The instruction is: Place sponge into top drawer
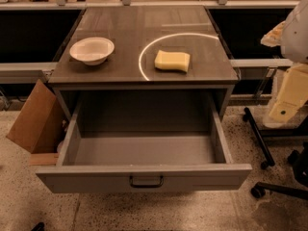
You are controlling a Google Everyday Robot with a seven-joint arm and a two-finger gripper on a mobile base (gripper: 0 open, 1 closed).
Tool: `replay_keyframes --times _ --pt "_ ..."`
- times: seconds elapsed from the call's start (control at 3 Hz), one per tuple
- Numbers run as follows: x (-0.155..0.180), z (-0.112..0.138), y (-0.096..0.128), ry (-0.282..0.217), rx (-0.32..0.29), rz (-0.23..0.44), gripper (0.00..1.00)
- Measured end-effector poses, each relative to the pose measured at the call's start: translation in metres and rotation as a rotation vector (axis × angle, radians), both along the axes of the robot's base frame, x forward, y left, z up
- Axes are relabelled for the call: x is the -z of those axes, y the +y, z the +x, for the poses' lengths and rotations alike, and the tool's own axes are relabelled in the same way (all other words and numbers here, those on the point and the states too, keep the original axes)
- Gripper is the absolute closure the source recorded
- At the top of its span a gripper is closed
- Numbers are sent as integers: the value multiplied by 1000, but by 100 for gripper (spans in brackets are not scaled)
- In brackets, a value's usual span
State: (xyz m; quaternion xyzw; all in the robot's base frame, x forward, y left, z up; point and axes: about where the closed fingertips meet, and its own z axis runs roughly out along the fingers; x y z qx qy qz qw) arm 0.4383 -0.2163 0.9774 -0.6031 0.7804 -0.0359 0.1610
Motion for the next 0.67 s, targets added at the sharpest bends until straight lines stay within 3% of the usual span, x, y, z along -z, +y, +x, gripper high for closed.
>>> replay_keyframes --times 0.67 --pt "1 3 1 -10 15 8 0"
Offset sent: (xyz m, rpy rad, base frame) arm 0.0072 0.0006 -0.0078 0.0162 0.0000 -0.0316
